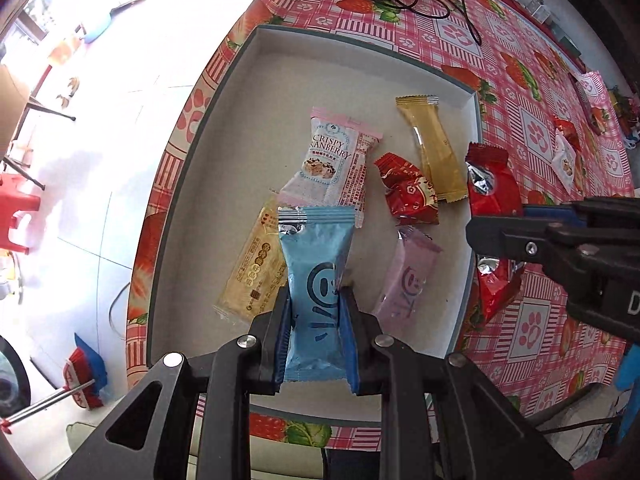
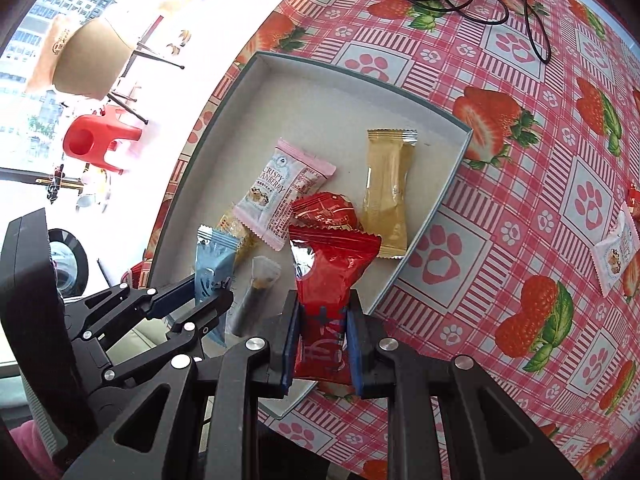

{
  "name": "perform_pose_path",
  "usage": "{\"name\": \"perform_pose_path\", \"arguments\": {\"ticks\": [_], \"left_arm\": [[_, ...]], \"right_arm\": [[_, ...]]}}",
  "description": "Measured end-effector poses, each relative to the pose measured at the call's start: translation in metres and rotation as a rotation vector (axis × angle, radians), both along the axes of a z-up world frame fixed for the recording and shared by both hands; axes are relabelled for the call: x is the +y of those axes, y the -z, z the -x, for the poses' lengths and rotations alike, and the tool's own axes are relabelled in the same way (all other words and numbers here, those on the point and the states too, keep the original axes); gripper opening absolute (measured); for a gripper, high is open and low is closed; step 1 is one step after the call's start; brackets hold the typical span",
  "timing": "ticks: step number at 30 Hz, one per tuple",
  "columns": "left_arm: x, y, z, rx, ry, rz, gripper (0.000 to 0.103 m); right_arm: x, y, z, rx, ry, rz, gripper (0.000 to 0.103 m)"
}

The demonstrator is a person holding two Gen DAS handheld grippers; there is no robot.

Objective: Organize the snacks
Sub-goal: 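Carry the blue bar and red bar into the white tray and release both, then withdraw both open grippers from the tray toward the remaining snacks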

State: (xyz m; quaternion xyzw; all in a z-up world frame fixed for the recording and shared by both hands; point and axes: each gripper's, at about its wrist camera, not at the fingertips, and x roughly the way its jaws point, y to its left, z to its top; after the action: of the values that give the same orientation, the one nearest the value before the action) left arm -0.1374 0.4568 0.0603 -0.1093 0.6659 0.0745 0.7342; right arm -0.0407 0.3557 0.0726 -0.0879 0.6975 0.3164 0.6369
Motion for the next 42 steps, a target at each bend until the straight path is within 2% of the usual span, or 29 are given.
{"name": "perform_pose_path", "arguments": {"ticks": [7,9,11,13,14,15,16,17,18,21,22,23,25,32,42], "left_arm": [[0.004,0.009,0.005,0.042,-0.007,-0.010,0.027],[0.003,0.010,0.004,0.055,-0.008,-0.027,0.041],[0.003,0.010,0.005,0.063,-0.016,-0.053,0.073],[0.004,0.008,0.005,0.057,-0.025,-0.069,0.079],[0.004,0.008,0.005,0.059,-0.028,-0.065,0.079],[0.004,0.008,0.004,0.064,-0.031,-0.062,0.079],[0.004,0.008,0.003,0.068,-0.035,-0.062,0.079],[0.005,0.009,0.003,0.069,-0.042,-0.057,0.080],[0.006,0.009,0.002,0.072,-0.048,-0.054,0.080],[0.003,0.011,0.000,0.077,-0.042,-0.060,0.080],[0.001,0.010,-0.001,0.077,-0.037,-0.059,0.080],[-0.002,0.009,-0.002,0.075,-0.032,-0.058,0.080],[-0.008,0.007,-0.006,0.067,-0.019,-0.056,0.080],[-0.044,-0.003,-0.026,0.049,0.062,-0.051,0.080],[-0.120,-0.020,-0.066,0.024,0.226,-0.012,0.080]], "right_arm": [[0.016,0.005,0.005,0.025,-0.021,-0.001,0.023],[0.018,0.007,0.006,0.035,-0.025,0.000,0.023],[0.019,0.009,0.007,0.044,-0.027,0.005,0.023],[0.021,0.012,0.008,0.054,-0.030,0.006,0.023],[0.021,0.012,0.008,0.054,-0.031,0.007,0.024],[0.021,0.012,0.009,0.051,-0.032,0.012,0.035],[0.020,0.012,0.008,0.046,-0.031,0.017,0.050],[0.019,0.012,0.008,0.038,-0.026,0.020,0.081],[0.016,0.010,0.007,0.019,-0.019,0.030,0.086],[0.006,0.010,0.003,0.022,0.006,0.042,0.087],[0.001,0.012,0.001,0.018,0.017,0.057,0.093],[-0.007,0.012,-0.002,0.009,0.029,0.074,0.103],[-0.021,0.013,-0.005,-0.004,0.057,0.100,0.103],[-0.088,0.030,-0.016,0.039,0.217,0.196,0.103],[-0.187,0.054,-0.010,0.100,0.378,0.291,0.103]]}}
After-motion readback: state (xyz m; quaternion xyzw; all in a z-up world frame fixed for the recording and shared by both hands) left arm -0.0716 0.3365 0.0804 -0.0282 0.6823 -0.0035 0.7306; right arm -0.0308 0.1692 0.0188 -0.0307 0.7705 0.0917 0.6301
